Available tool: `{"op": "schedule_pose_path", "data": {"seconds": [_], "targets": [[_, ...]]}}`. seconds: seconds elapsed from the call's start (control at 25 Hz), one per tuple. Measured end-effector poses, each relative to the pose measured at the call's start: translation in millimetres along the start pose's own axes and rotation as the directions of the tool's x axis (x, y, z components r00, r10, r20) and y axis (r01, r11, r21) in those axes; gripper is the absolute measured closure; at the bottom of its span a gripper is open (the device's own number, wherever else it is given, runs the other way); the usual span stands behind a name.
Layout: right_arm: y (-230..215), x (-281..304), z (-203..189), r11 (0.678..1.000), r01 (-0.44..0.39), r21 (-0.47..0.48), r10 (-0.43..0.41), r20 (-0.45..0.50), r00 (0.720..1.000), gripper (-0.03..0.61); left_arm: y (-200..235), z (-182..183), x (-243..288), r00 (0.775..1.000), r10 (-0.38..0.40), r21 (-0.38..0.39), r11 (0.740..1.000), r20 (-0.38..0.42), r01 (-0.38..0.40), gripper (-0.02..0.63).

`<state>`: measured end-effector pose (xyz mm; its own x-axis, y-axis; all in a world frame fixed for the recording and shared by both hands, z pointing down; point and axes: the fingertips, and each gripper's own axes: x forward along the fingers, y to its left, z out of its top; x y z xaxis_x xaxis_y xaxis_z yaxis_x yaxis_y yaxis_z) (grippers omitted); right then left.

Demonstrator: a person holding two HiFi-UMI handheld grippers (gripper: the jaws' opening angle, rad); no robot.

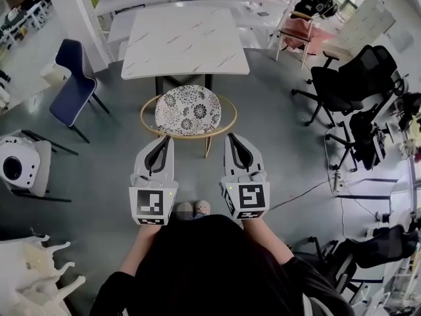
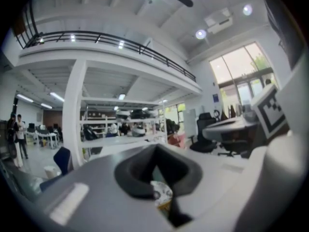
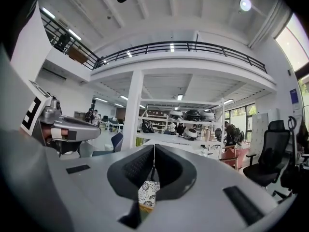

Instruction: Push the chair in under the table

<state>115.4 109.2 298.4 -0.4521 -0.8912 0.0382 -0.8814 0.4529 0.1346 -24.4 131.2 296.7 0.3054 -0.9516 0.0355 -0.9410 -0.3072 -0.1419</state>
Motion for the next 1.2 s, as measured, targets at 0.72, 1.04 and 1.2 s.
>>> {"op": "schedule_pose_path", "data": {"seconds": [0.72,1.04,1.2], "targets": [[9,-5,15,1.0,-0.013,0.004,0.013,0.06,0.998,0.56,0,13,-4,0.999,0.006,0.012,1.0,0.04,-0.006,0.606],[14,-8,17,1.0,-0.025,-0.005,0.025,0.062,0.998,0.56,0,13,-8,0.999,0.006,0.017,1.0,0.048,-0.007,0.606],[16,-10,17,1.0,-0.029,-0.006,0.03,0.062,0.998,0.56,0,14,-10,0.998,0.005,0.017,1.0,0.066,-0.006,0.606]]}}
